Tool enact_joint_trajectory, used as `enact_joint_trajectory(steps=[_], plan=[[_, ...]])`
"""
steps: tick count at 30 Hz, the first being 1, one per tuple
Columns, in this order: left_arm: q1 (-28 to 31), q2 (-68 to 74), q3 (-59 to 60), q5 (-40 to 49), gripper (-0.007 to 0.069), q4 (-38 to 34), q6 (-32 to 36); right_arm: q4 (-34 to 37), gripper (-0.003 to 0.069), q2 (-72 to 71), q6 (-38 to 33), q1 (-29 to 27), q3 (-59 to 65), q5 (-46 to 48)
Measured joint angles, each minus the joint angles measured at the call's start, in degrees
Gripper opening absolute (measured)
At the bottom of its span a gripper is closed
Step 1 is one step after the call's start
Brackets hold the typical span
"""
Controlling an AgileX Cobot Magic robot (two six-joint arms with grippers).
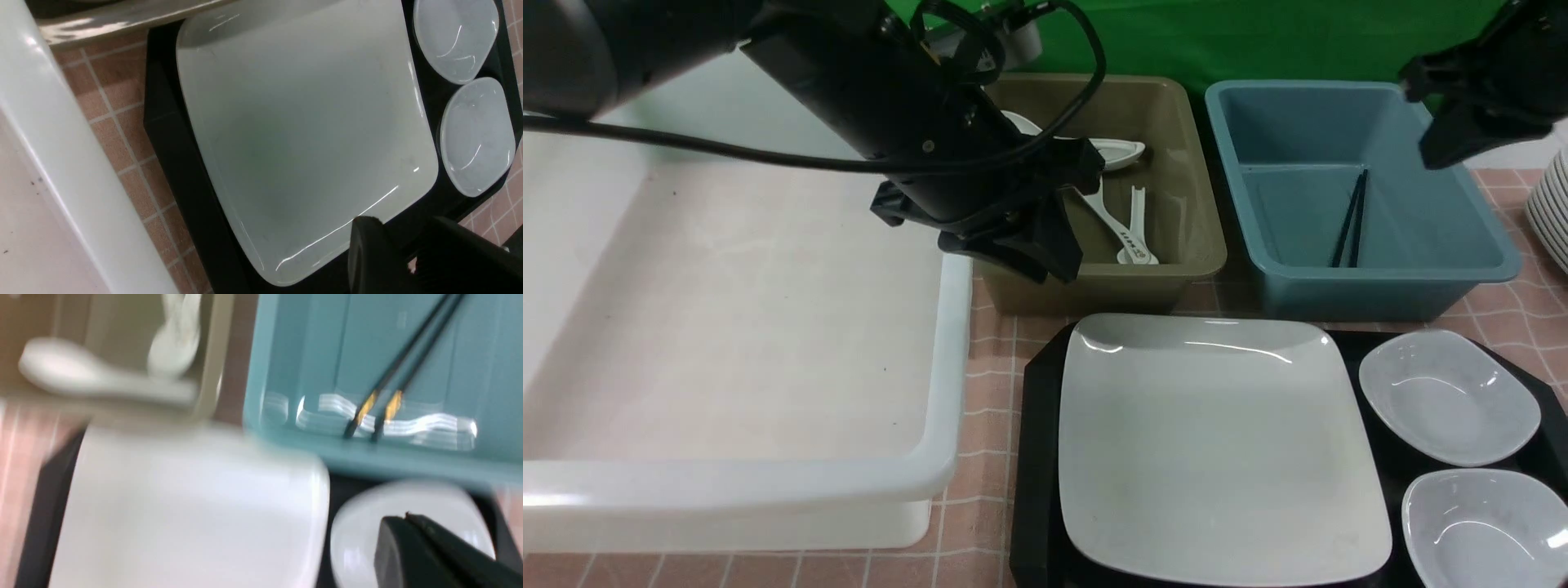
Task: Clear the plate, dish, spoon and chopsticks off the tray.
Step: Use the right arm to grab a small plate from the dinner plate
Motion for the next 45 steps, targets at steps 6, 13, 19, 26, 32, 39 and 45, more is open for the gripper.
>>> enact_joint_trajectory(steps=[6, 13, 19, 26, 32, 39, 45], plan=[[-0.1, 0.0, 0.0, 0.8, 0.0160, 0.0, 0.3, 0.0, 0.0030, -14.5, 1.0, 0.1, 18.0, 0.0], [-0.1, 0.0, 0.0, -0.4, 0.0166, 0.0, 1.7, 0.0, 0.0038, -30.1, 4.4, 0.1, 44.6, -2.3], [-0.1, 0.0, 0.0, -2.8, 0.0169, 0.0, 2.1, 0.7, 0.0188, -34.9, 2.7, 0.2, 61.0, -11.0], [-0.1, 0.0, 0.0, -4.0, 0.0176, 0.0, 2.5, -2.6, 0.0502, -28.2, 0.7, 10.4, 65.8, -23.9], [-0.1, 0.0, 0.0, -4.0, 0.0180, 0.3, 3.7, -15.2, 0.0516, -19.8, 10.1, 18.4, 65.8, -27.8], [-0.1, 0.0, 0.0, -4.0, 0.0185, 0.3, 4.6, -27.2, 0.0517, -11.7, 21.3, 20.2, 65.8, -28.5], [-0.1, 0.0, 0.0, -4.0, 0.0188, 0.4, 6.2, -28.4, 0.0384, -10.0, 21.8, 20.3, 65.5, -28.9]])
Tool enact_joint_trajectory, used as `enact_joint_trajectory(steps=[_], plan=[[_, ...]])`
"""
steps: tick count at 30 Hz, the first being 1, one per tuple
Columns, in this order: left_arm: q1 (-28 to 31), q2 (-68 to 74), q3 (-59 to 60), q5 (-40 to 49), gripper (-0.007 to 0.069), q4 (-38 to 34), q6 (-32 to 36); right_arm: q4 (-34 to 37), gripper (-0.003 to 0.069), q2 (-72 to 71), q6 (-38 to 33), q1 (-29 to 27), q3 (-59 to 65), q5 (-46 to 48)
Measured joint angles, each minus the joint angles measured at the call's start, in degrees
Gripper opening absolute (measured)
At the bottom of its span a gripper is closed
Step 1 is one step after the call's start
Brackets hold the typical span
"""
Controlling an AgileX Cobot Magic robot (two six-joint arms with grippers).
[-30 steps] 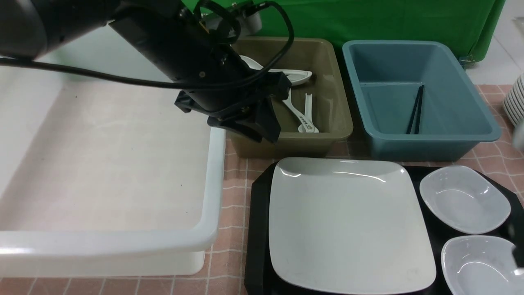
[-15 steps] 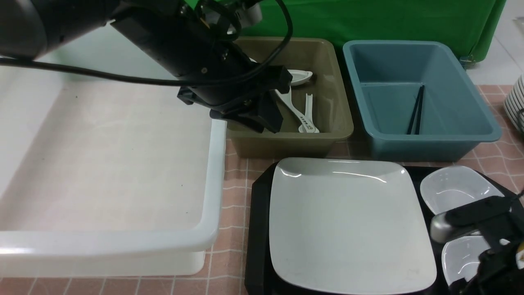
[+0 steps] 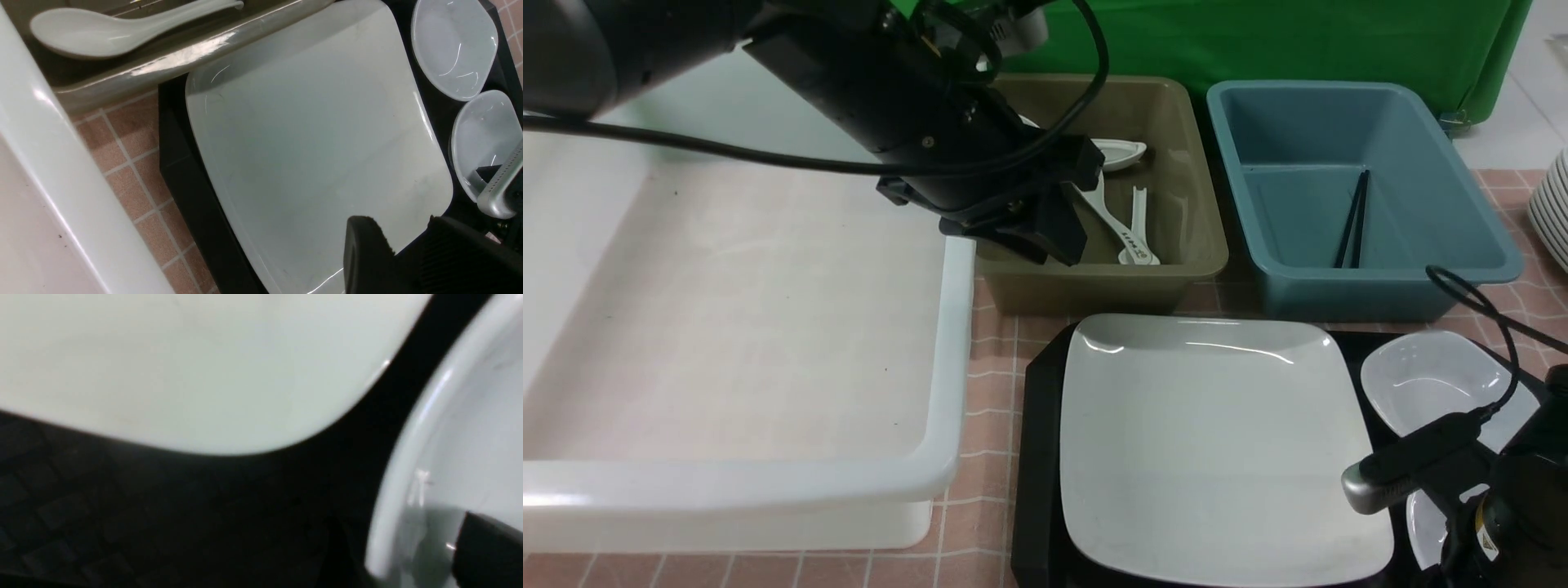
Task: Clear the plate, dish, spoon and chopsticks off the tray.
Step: Use the right arm to grab a small plate from the dinner plate
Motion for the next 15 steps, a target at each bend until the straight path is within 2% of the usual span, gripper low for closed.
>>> enact_joint_trajectory(steps=[1, 2, 10, 15], plan=[[0.0, 0.0, 0.0, 0.0, 0.0188, 0.1, 0.2, -0.1, 0.0372, 0.0, 0.0, 0.0, 0.0, 0.0], [0.0, 0.0, 0.0, 0.0, 0.0190, 0.4, 1.4, -0.4, 0.0299, 0.1, -0.4, 0.2, -0.6, 0.7], [0.4, -2.9, -0.8, -0.4, 0.0196, 2.6, 2.7, -0.4, 0.0107, -5.3, -2.3, 0.4, -7.2, 14.0], [2.6, -7.5, -5.1, -0.1, 0.0197, 4.4, 2.7, 1.3, 0.0085, -11.7, -3.9, 0.4, -11.5, 20.5]])
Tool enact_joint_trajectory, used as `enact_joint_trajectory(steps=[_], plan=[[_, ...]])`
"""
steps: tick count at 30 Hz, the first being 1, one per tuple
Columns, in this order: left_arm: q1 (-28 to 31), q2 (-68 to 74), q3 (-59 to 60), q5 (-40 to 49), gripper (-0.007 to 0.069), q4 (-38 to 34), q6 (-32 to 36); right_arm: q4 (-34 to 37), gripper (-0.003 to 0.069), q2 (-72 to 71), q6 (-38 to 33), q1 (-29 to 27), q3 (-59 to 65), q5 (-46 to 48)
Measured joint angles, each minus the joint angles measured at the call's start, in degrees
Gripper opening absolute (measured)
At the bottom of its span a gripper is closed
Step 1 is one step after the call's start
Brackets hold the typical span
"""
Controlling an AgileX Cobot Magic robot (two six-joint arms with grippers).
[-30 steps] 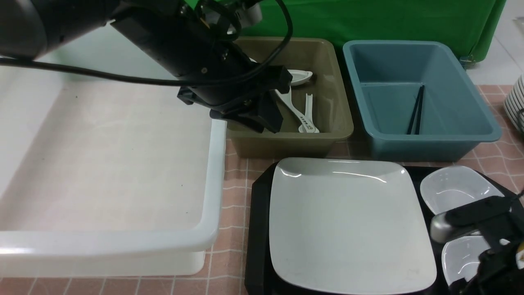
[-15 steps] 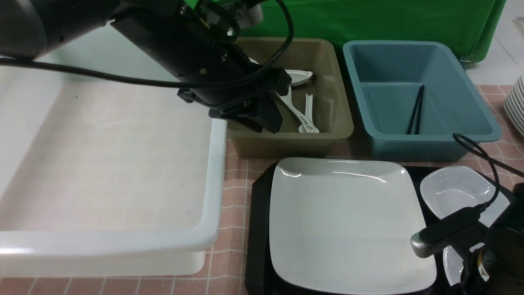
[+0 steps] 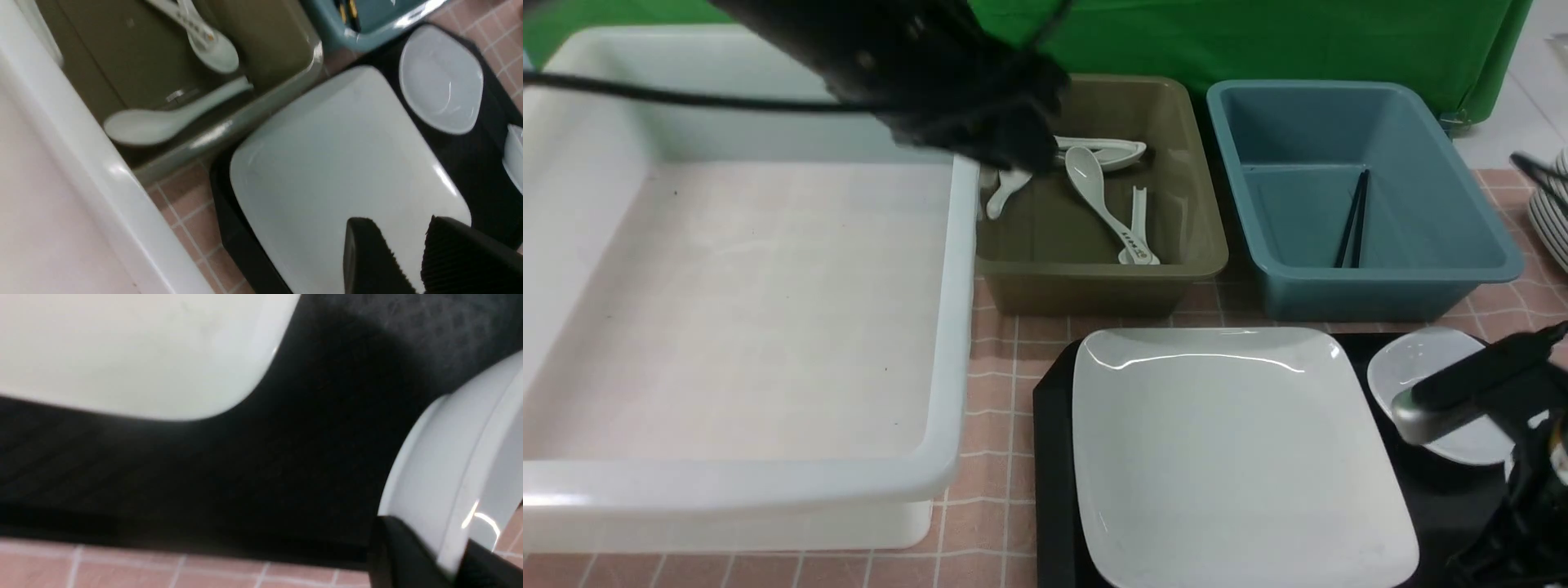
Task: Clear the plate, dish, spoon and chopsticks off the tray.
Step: Use the right arm to grab a small plate from the dinner plate, then use the right arm to put the small plate into the large storage box on the left
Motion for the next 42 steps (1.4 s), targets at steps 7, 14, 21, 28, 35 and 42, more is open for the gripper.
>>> enact_joint_trajectory(steps=[7, 14, 21, 28, 35, 42], plan=[[10.6, -5.4, -4.2, 6.0, 0.0197, 1.1, 3.0, 11.1, 0.0085, -7.4, -8.5, 0.0, -14.5, 4.4], [28.1, -5.9, -4.3, 9.3, 0.0197, 1.0, 4.3, 37.3, 0.0085, -2.8, -30.4, 5.4, -31.2, -5.9], [40.7, -5.9, -4.3, 9.5, 0.0197, -5.2, 3.1, 41.7, 0.0085, 15.7, -41.1, 17.4, -48.0, -12.4], [42.7, -5.9, -4.1, 9.7, 0.0197, -6.9, 3.1, 38.9, 0.0085, 42.7, -52.2, 24.2, -67.7, -17.1], [42.7, -5.9, -4.0, 9.8, 0.0197, -7.0, 3.1, 29.8, 0.0085, 56.2, -52.6, 24.3, -75.9, -16.3], [42.7, -5.9, -4.0, 9.8, 0.0197, -7.1, 3.1, 27.0, 0.0119, 57.9, -52.7, 24.3, -76.3, -14.8]])
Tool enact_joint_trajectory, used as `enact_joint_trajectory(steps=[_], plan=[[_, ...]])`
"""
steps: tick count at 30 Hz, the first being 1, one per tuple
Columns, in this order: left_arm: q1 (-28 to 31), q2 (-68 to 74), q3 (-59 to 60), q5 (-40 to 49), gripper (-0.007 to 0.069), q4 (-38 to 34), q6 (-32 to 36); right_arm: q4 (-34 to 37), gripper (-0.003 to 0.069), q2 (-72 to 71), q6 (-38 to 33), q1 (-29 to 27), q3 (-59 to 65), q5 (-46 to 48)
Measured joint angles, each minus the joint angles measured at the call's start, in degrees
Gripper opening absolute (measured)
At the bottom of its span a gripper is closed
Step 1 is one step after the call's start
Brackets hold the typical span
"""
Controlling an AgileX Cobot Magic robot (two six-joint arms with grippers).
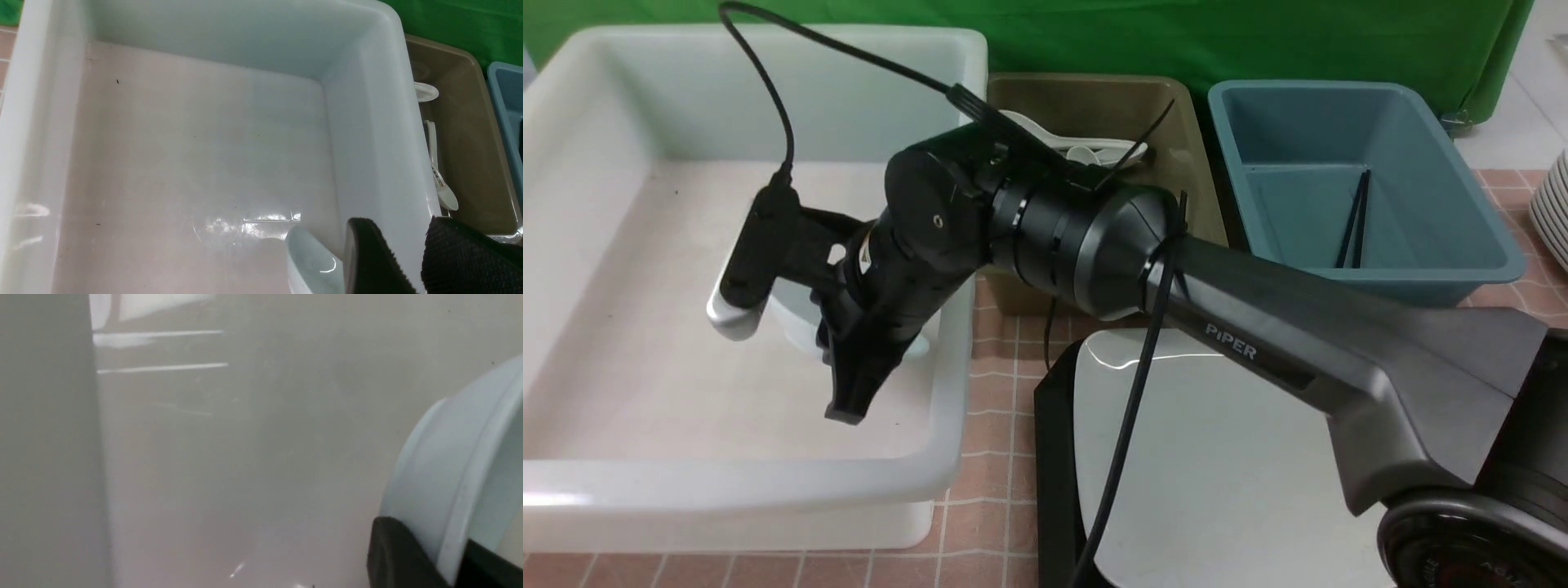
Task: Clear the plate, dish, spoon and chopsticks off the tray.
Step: Use the right arm to put the small plate into the large storage box on the left
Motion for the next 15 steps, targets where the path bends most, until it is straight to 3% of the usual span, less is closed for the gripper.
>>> enact_joint_trajectory(steps=[4, 8, 15], plan=[[0.0, 0.0, 0.0, 0.1, 0.0197, -0.1, 0.0, 0.0, 0.0200, 0.0, 0.0, 0.0, -0.1, -0.1], [0.0, 0.0, 0.0, 0.1, 0.0197, -0.3, 0.1, 0.0, 0.0332, 0.0, 0.6, 0.0, -0.1, 0.0], [0.0, 0.0, 0.0, 0.1, 0.0197, -0.3, 0.1, -0.1, 0.0360, -3.0, 3.6, 0.0, -0.2, 4.4]])
